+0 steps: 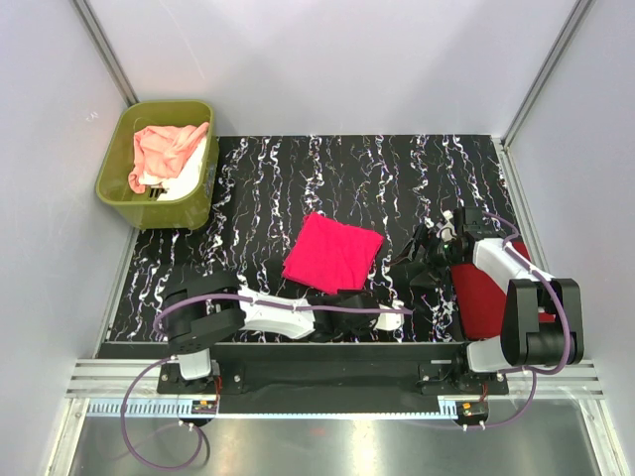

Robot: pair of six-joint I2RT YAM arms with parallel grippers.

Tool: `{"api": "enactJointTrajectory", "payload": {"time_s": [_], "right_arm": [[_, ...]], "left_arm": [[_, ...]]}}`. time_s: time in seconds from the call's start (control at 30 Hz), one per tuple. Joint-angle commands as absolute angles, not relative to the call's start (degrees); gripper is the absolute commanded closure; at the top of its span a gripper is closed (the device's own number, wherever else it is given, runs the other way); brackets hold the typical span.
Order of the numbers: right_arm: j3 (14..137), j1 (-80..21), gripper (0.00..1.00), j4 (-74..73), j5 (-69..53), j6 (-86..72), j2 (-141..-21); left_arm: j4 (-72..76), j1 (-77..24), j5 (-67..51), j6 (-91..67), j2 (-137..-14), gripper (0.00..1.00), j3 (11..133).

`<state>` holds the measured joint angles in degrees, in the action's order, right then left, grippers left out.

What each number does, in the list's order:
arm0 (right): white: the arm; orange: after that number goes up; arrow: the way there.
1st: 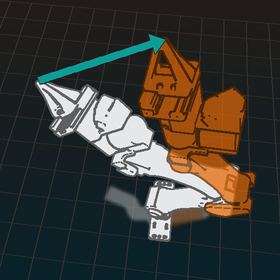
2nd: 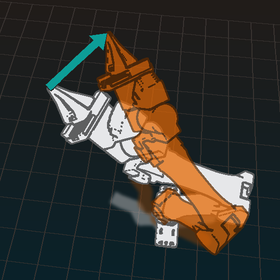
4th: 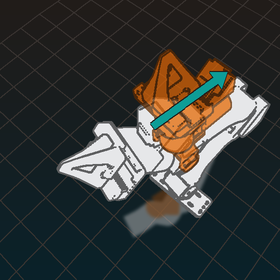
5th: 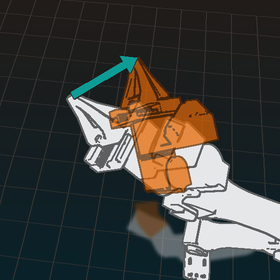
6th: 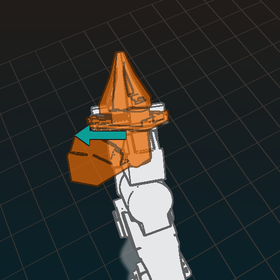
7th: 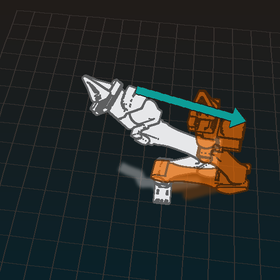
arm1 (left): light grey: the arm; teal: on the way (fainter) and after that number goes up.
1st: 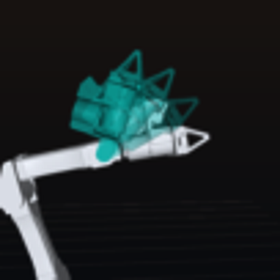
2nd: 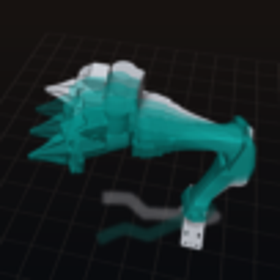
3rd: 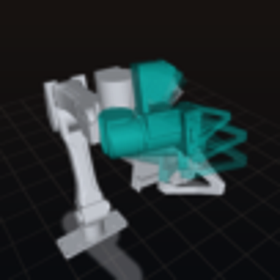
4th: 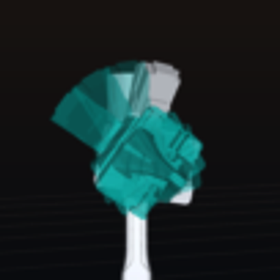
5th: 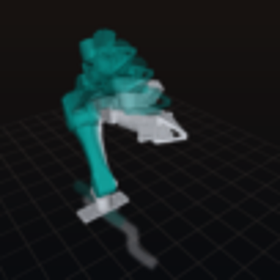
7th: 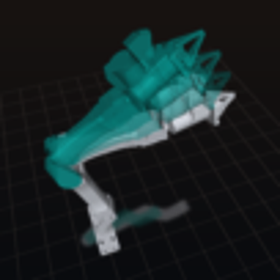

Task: Fold and stack the t-shirts
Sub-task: Neatly place the folded tshirt to the corner

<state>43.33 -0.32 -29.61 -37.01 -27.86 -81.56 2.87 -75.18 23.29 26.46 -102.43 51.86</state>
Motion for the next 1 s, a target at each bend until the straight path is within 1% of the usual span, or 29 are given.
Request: {"api": "enactJointTrajectory", "payload": {"time_s": [0.0,0.1,0.17,0.27,0.33,0.37,0.43,0.53,0.7,0.9,0.97], "right_arm": [[44.03,-0.35,0.09,-28.74,-36.74,-28.12,-80.07],[44.30,-0.35,0.09,-28.83,-36.83,-28.39,-79.98],[44.56,-0.35,0.09,-29.26,-36.91,-28.48,-79.98],[44.82,-0.35,0.10,-29.53,-37.00,-28.56,-79.81],[44.91,-0.35,0.09,-29.53,-36.91,-28.65,-79.72],[44.91,-0.35,0.09,-29.62,-36.91,-28.65,-79.72],[44.83,-0.35,0.10,-29.53,-36.91,-28.65,-79.72],[44.65,-0.35,0.09,-29.44,-36.91,-29.09,-79.80],[43.86,-0.35,0.09,-28.39,-37.44,-30.58,-80.16],[42.72,-0.35,0.09,-25.76,-38.94,-34.62,-82.61],[42.63,-0.35,0.07,-24.09,-39.89,-35.42,-83.32]], "left_arm": [[5.45,-75.50,22.59,26.72,-104.59,0.55,53.79],[5.54,-75.32,22.85,26.89,-105.99,0.62,54.14],[5.28,-75.06,23.12,26.81,-106.69,0.69,54.67],[5.01,-74.88,22.85,26.98,-107.14,0.77,55.19],[4.22,-74.62,22.68,26.63,-107.49,0.81,55.63],[3.70,-74.62,22.33,26.46,-107.75,0.85,55.98],[3.08,-74.62,21.98,26.11,-108.01,0.89,56.25],[1.50,-74.18,21.54,24.97,-108.54,0.99,57.21],[-2.19,-72.78,19.78,22.94,-107.23,1.00,59.23],[-5.27,-70.23,16.70,20.13,-101.52,1.00,60.03],[-5.89,-69.70,16.00,19.87,-99.59,1.00,60.21]]}}
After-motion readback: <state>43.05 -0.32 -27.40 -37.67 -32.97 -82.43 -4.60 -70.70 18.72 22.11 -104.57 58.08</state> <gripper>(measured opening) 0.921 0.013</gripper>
